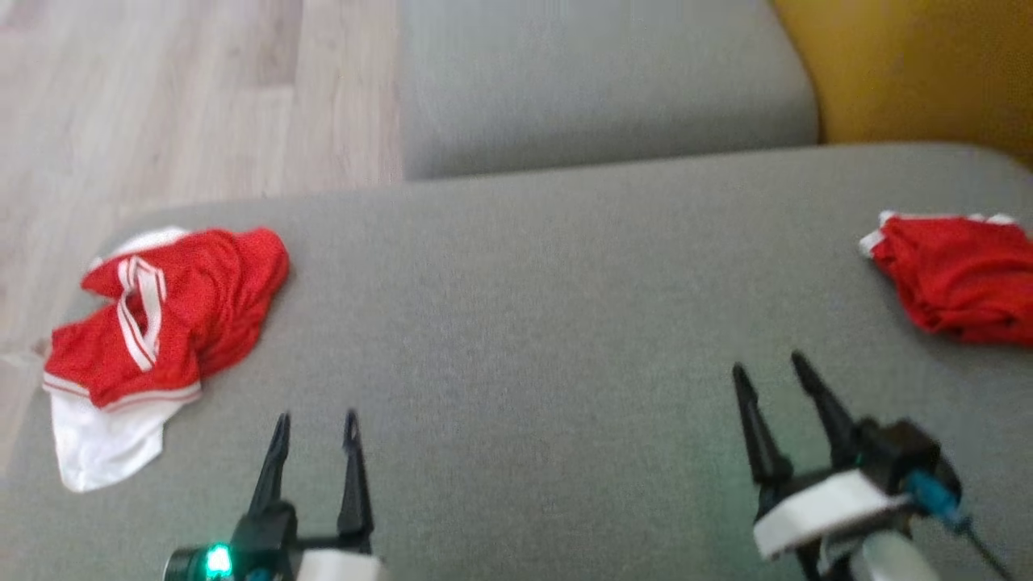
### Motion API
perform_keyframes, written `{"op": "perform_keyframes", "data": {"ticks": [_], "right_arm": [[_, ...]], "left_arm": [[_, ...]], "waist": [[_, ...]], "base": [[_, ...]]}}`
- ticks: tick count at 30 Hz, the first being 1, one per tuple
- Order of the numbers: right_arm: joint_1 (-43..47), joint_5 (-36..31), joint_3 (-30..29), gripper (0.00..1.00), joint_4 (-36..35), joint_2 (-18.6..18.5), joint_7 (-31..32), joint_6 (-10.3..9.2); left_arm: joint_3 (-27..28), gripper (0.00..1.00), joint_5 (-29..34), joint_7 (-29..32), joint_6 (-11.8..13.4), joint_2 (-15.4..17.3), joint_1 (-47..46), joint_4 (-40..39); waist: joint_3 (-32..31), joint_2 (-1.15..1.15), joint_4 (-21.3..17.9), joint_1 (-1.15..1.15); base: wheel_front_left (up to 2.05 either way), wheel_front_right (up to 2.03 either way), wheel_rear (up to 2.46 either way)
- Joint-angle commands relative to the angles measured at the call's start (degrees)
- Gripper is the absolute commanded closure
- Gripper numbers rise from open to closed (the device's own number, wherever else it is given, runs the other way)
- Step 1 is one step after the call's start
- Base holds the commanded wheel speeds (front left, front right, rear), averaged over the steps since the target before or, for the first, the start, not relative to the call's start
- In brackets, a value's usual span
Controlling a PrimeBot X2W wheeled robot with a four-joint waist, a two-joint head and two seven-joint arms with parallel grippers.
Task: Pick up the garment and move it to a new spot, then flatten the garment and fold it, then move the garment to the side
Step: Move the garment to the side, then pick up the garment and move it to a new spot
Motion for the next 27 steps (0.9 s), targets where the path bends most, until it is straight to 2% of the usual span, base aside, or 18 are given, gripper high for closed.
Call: {"op": "perform_keyframes", "data": {"ticks": [1, 6, 20, 24, 27], "right_arm": [[1.58, -1.31, 0.68, 0.00, -3.58, 0.97, -0.72, 0.37], [5.48, -2.44, 0.35, 0.00, -5.16, 2.40, -0.72, 0.37], [7.29, -2.77, -2.51, 0.00, -5.16, 2.84, -0.72, 0.37], [7.74, -2.86, -3.86, 0.00, -5.33, 2.86, -0.72, 0.37], [8.19, -2.29, -3.87, 0.00, -5.49, 2.98, -0.72, 0.37]], "left_arm": [[3.28, 0.00, 0.95, -0.29, -0.24, 0.10, -0.05, -1.15], [5.35, 0.00, 1.48, -0.29, -0.50, 0.03, 2.45, -0.62], [7.14, 0.00, 2.63, -0.29, -1.94, -0.11, 3.61, 0.55], [6.88, 0.00, 3.08, -0.29, -2.10, -0.12, 2.80, 0.61], [6.99, 0.00, 3.19, -0.29, -1.99, -0.13, 2.21, 0.51]], "waist": [[-3.63, 0.00, -0.19, 0.02], [-5.13, 0.00, -0.30, 0.02], [-5.46, 0.00, 0.81, 0.02], [-4.80, 0.00, 3.11, 0.02], [-4.33, 0.00, 6.62, 0.02]], "base": [[0.00, 0.00, 0.00], [0.00, 0.00, 0.00], [0.00, 0.00, 0.00], [0.00, 0.00, 0.00], [0.00, 0.00, 0.00]]}}
